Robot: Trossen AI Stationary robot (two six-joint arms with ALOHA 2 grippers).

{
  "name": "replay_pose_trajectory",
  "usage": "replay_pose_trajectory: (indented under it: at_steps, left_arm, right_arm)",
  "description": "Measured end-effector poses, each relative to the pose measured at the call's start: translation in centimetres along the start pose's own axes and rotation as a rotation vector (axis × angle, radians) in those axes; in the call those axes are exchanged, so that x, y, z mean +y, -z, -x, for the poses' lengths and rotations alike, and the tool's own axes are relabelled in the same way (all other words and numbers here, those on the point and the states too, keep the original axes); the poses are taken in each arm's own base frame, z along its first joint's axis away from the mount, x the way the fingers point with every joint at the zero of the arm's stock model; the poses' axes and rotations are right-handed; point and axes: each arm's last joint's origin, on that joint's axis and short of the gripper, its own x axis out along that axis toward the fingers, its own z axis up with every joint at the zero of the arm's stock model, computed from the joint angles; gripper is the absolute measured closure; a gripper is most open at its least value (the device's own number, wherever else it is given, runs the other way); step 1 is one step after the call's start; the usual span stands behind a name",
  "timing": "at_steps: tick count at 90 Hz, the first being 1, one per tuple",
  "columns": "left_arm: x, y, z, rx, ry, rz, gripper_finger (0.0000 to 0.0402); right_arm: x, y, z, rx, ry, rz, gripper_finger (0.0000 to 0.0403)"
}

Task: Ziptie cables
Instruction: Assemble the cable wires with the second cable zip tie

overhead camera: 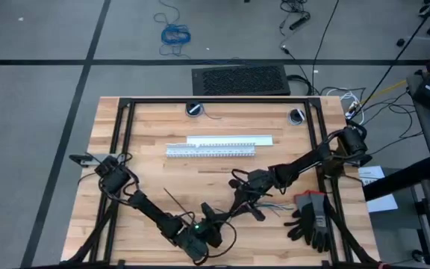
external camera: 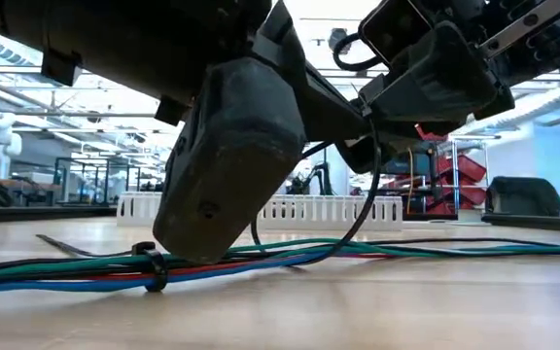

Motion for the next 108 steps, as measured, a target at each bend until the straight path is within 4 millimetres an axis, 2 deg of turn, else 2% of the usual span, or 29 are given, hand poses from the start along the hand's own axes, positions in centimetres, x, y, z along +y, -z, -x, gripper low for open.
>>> replay_pose_trajectory:
  at_steps: [18, 42, 78, 108]
  left_arm:
    - [-0.08, 0.09, -0.08, -0.004, 0.020, -0.006, 0.0402]
    - [-0.08, 0.07, -0.07, -0.005, 0.019, -0.004, 0.0402]
    - [-0.03, 0.10, -0.05, 0.006, -0.009, -0.006, 0.0401]
    - [-0.22, -0.01, 0.34, 0.001, -0.009, -0.007, 0.0402]
  right_arm:
    - [0.10, -0.54, 0.01, -0.039, -0.007, 0.023, 0.0329]
    - [0.06, -0.31, 0.01, -0.019, -0.003, 0.012, 0.0361]
    - [-0.05, 0.03, 0.02, 0.012, 0.014, 0.012, 0.0353]
    - [-0.05, 0.08, 0.01, 0.017, 0.008, 0.036, 0.0400]
